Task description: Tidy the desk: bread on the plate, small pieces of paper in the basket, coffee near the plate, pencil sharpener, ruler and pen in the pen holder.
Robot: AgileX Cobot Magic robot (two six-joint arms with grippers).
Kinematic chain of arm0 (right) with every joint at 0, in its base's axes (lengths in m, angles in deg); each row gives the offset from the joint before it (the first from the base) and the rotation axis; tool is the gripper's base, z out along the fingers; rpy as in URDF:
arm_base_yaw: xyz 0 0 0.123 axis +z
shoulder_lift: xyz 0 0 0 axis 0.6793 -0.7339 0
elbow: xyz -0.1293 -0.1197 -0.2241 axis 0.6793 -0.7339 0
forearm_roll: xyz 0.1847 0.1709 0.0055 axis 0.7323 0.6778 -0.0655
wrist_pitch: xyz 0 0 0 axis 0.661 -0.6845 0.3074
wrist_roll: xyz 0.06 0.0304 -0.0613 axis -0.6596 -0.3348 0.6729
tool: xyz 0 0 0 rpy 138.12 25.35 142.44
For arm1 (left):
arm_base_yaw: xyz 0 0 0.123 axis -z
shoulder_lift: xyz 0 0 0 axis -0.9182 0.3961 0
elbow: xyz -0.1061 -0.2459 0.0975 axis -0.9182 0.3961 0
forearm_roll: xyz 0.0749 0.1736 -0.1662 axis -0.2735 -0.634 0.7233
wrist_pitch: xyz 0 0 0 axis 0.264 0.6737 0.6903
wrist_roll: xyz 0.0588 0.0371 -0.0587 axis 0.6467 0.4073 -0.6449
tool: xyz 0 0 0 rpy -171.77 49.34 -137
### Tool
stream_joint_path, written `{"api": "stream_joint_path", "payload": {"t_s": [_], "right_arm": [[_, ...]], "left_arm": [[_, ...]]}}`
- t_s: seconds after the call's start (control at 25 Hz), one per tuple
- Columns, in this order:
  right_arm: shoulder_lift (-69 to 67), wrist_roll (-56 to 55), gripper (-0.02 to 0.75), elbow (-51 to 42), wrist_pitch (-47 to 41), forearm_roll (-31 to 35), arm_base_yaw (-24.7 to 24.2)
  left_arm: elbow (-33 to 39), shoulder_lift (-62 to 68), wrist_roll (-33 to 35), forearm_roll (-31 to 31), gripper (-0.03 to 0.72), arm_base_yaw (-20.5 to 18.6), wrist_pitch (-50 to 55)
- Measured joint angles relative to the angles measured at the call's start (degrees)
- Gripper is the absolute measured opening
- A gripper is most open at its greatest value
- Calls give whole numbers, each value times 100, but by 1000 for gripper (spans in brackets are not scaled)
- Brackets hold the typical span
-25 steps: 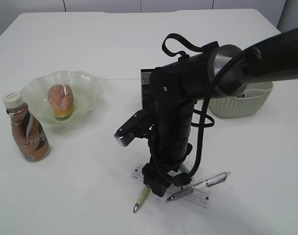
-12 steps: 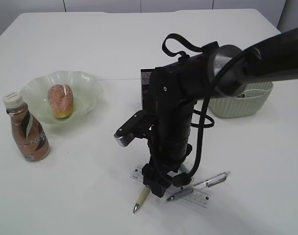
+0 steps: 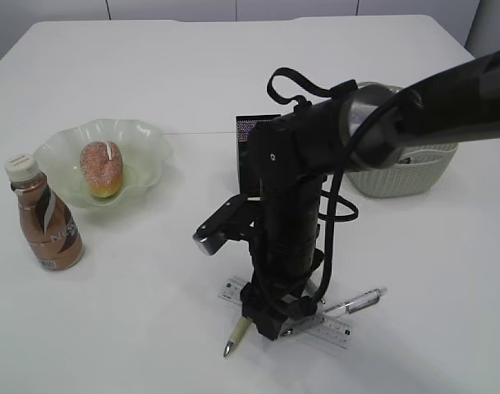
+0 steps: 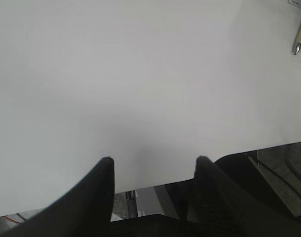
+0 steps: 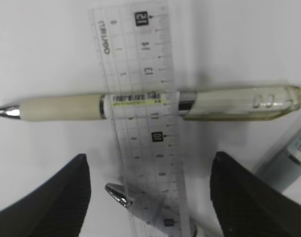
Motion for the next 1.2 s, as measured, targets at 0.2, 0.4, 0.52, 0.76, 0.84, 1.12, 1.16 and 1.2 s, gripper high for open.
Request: {"api": "stream_joint_path", "payload": {"t_s": [0.2, 0.4, 0.52, 0.76, 0.84, 1.12, 1.16, 1.2], "right_arm": [[-45, 0, 581, 0, -11, 0, 0], [-83, -4, 581, 0, -11, 0, 0], [-93, -4, 581, 14, -11, 0, 0], [-103, -4, 537, 204, -11, 40, 0], [-103, -4, 493, 237, -11, 108, 0], [-103, -4, 424, 237, -109, 120, 0], [-103, -4, 424, 237, -109, 120, 0], [-103, -4, 424, 237, -117, 107, 0]], "left_arm": [[0, 0, 0, 0, 380, 0, 0], [0, 0, 0, 0, 379, 0, 0], [0, 0, 0, 0, 380, 0, 0], [0, 0, 0, 0, 380, 0, 0], [0, 0, 0, 0, 380, 0, 0], [0, 0, 6, 0, 380, 0, 0], [0, 0, 6, 0, 380, 0, 0], [0, 0, 6, 0, 379, 0, 0]]}}
